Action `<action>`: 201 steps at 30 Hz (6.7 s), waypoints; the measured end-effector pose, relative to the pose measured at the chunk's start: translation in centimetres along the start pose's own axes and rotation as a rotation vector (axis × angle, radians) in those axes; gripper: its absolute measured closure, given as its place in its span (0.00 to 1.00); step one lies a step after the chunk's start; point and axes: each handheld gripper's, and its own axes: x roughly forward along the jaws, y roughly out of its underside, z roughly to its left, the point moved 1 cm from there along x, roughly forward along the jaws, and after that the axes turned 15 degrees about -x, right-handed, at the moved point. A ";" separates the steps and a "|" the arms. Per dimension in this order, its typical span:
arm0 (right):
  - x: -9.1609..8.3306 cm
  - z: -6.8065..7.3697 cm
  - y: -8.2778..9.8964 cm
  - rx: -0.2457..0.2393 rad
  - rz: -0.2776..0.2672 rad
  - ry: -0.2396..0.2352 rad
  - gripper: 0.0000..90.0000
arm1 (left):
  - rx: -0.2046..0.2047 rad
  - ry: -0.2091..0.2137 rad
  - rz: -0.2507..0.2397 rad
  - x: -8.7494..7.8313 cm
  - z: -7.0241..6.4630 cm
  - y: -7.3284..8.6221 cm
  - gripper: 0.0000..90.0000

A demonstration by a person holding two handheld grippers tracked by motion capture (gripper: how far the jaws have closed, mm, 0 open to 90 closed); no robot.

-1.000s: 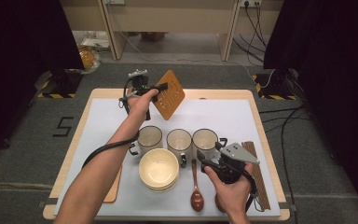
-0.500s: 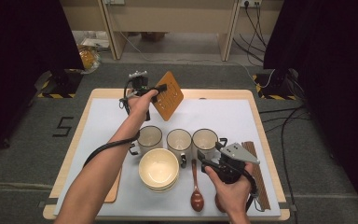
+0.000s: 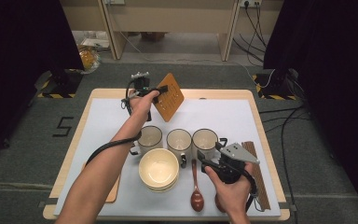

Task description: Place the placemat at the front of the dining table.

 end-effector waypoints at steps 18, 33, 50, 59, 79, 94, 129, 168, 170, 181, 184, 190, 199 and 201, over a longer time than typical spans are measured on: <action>0.0 -0.1 0.1 0.002 0.002 0.002 0.33 | -0.004 -0.012 0.014 0.7 0.2 0.3 0.96; 0.0 -0.2 0.1 0.002 0.003 0.003 0.33 | -0.012 -0.028 0.026 1.0 0.7 0.5 0.96; 0.0 -0.2 0.2 0.000 0.004 0.002 0.33 | -0.016 -0.041 0.050 1.5 1.1 0.9 0.96; 0.0 -0.2 0.2 0.003 0.006 0.003 0.33 | -0.025 -0.061 0.063 1.8 1.7 1.1 0.96; 0.1 -0.2 0.4 0.001 0.009 0.002 0.33 | -0.034 -0.086 0.085 2.3 2.2 1.6 0.96; 0.0 -0.3 0.3 0.002 0.006 0.002 0.33 | -0.036 -0.096 0.102 2.5 2.4 1.6 0.96; 0.2 -0.3 0.6 0.000 0.015 0.001 0.33 | -0.015 -0.095 0.116 3.4 3.0 1.7 0.95; 0.3 -0.3 0.6 -0.003 0.016 -0.002 0.33 | 0.021 -0.204 0.147 2.9 5.6 1.2 0.53; 0.3 -0.3 0.6 -0.004 0.016 -0.002 0.33 | 0.028 -0.204 0.151 2.9 5.7 1.2 0.52; 0.4 -0.2 0.6 -0.007 0.017 -0.004 0.33 | 0.039 -0.221 0.162 2.7 6.8 1.3 0.45; 0.4 -0.2 0.6 -0.006 0.018 -0.003 0.33 | 0.032 -0.227 0.167 2.6 7.1 1.5 0.44; 0.4 -0.2 0.6 -0.003 0.020 -0.005 0.33 | 0.030 -0.246 0.181 2.7 7.8 2.1 0.43; 0.5 -0.2 0.6 -0.005 0.019 -0.006 0.33 | 0.011 -0.270 0.206 2.7 8.9 2.9 0.42; 0.5 -0.2 0.6 -0.005 0.019 -0.006 0.33 | 0.013 -0.274 0.211 2.7 9.0 3.0 0.42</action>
